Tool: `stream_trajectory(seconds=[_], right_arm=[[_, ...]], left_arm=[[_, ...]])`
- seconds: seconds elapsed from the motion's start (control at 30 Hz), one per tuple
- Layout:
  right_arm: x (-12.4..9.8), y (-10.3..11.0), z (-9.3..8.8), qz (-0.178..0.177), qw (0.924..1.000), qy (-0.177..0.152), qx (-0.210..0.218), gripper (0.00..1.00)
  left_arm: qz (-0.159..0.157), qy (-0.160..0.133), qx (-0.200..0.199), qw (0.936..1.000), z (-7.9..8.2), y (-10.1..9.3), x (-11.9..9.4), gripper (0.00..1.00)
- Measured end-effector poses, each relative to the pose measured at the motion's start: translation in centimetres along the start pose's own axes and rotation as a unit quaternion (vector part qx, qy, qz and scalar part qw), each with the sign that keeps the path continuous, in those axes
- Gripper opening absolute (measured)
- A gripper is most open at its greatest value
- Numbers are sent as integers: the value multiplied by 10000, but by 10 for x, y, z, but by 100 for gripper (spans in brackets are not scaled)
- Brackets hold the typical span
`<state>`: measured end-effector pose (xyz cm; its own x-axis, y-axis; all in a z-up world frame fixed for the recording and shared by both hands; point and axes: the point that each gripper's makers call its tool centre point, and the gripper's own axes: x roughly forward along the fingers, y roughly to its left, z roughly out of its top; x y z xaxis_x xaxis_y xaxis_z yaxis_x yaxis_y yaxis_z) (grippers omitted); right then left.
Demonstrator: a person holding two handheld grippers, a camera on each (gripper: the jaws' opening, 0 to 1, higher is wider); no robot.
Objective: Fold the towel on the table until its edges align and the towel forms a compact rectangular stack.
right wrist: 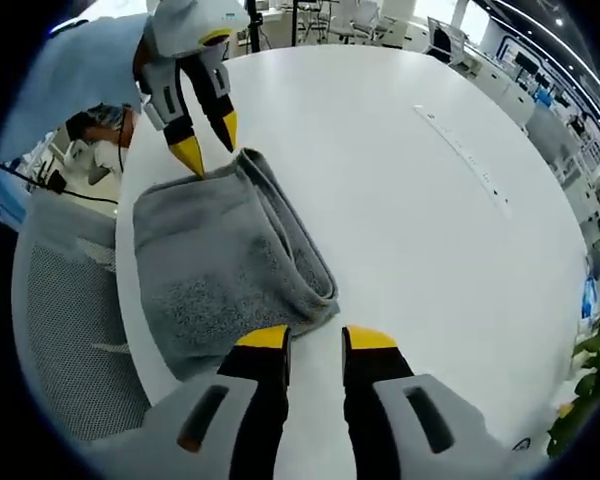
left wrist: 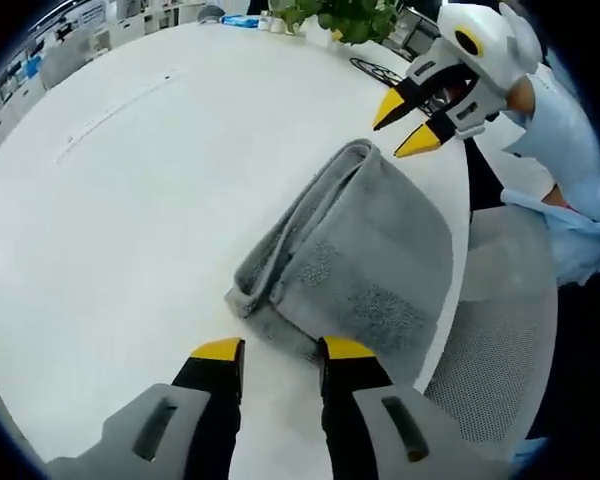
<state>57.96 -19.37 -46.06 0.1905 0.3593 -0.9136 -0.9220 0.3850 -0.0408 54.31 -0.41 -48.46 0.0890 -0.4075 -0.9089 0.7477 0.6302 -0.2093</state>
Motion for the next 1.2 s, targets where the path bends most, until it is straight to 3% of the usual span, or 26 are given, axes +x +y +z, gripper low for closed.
stream_trajectory(seconds=[0.47,0.57,0.93,1.2], right_arm=[[-5,13,-2,153,9978,-297,580,33],[-4,16,-4,186,9962,-366,772,36],[-7,33,-10,367,9883,-649,1327,38],[-6,42,-15,388,9839,-744,1578,37]], left_arm=[[74,-764,-282,9966,7,-10,-12,40],[22,-1059,-502,9931,8,-13,-15,40],[-90,-1581,-1258,9793,0,-19,-15,41],[64,-1662,-1647,9722,-12,-25,-12,41]])
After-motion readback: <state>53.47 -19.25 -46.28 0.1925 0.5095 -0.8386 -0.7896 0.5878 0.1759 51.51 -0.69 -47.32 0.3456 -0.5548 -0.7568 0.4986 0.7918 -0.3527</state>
